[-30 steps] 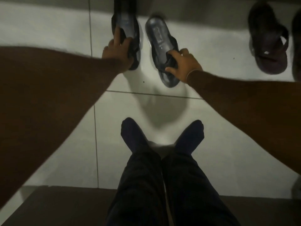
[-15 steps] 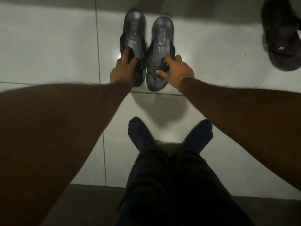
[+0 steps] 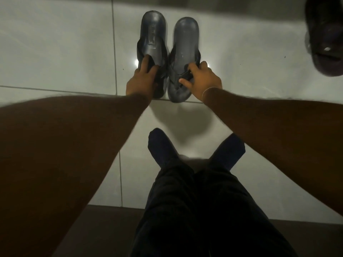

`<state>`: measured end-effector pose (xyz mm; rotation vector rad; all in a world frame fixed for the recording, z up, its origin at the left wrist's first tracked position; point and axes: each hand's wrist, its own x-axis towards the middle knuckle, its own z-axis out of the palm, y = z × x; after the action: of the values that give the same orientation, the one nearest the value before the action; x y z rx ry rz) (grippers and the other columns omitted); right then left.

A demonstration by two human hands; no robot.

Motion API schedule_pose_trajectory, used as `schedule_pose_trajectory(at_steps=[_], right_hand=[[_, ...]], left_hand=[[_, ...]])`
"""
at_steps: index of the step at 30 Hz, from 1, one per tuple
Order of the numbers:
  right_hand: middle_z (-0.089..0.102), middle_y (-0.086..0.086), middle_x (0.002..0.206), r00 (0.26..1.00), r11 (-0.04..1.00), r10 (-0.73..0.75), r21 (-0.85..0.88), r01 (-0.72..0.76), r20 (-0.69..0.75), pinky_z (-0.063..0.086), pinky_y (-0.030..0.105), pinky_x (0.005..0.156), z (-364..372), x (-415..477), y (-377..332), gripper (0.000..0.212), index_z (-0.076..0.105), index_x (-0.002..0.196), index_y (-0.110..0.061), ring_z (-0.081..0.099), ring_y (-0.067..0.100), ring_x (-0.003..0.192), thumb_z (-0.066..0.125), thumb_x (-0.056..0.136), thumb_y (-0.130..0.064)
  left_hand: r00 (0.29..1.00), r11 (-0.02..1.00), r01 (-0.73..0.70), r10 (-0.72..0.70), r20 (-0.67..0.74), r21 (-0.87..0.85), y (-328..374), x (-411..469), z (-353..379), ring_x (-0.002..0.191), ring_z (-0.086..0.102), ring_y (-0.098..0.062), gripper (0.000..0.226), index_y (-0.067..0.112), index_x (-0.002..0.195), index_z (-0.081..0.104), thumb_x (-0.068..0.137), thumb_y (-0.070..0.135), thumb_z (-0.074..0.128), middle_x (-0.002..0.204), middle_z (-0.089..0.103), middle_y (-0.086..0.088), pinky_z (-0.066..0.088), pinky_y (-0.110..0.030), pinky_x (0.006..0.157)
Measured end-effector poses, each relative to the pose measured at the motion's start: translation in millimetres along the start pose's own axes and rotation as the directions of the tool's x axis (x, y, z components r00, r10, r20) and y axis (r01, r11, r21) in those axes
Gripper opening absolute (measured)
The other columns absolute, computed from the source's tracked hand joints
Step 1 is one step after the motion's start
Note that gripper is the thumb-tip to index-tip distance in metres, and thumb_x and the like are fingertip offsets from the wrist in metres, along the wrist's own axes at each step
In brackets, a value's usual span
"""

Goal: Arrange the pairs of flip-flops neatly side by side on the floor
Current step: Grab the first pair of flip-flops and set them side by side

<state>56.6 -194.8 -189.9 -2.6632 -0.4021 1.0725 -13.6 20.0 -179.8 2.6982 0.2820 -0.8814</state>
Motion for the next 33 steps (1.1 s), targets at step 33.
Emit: schedule_pose_trajectory(at_steps=[33], right_hand=[[0.001, 0.009, 0.179, 0.981, 0.981, 0.192, -0.023, -0.193, -0.018, 0.016, 0.057, 0.130, -66.8, -90.3, 10.1, 0.084, -0.007, 0.166, -0.043, 0.010, 0.034, 0.164, 0.037, 0.100, -0.072]], left_hand=[[1.000, 0.991, 0.001, 0.000, -0.009, 0.134, 109.6, -85.5, -40.7, 0.170, 0.000, -0.034, 0.078, 0.021, 0.176, -0.001, 0.113, 0.042, 0.039, 0.184, -0.009, -0.010, 0.004, -0.057, 0.136]])
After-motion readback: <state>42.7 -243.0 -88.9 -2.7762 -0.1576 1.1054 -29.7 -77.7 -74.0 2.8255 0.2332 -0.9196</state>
